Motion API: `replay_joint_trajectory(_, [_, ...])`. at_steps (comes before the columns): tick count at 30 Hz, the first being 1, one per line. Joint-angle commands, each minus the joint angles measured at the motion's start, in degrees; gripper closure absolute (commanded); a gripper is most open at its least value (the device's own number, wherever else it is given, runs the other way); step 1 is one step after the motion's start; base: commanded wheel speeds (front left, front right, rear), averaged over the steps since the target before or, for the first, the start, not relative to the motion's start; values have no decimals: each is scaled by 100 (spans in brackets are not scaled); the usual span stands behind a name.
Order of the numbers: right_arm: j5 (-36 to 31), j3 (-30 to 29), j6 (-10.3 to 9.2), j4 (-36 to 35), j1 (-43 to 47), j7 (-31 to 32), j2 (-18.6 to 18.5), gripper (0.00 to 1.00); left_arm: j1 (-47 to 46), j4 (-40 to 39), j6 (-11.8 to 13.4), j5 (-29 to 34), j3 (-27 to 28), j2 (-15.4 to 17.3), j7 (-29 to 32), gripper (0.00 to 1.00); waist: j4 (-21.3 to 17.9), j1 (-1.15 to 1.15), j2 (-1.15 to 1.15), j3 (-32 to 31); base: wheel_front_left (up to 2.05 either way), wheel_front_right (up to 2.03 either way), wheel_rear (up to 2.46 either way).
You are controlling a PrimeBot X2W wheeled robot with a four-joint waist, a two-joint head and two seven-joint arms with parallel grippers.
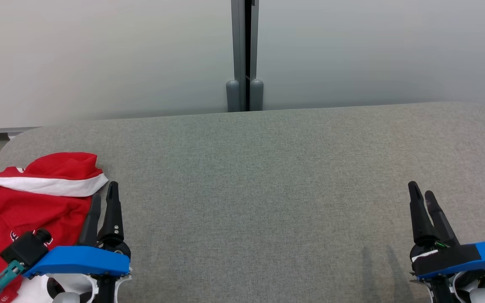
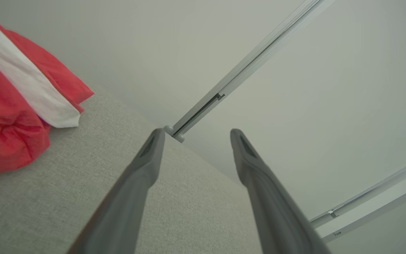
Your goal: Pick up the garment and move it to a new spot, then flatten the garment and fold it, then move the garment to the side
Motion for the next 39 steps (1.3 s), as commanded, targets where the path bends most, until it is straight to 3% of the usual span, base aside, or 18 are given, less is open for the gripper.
replay_joint_trajectory(1, [-276,17,12,-100,-76,-66,-60,0,-108,-31,-4,258,-37,77,-59,0,3,0,0,0,0,0,0])
replay_joint_trajectory(20, [-1839,213,13,38,-41,-319,-62,0,-164,445,62,1900,-259,177,-374,0,20,0,0,-20,0,0,0])
replay_joint_trajectory(39, [-2912,249,14,270,4,-394,-26,0,-245,837,147,3015,-434,247,-654,0,60,0,0,-28,0,0,0])
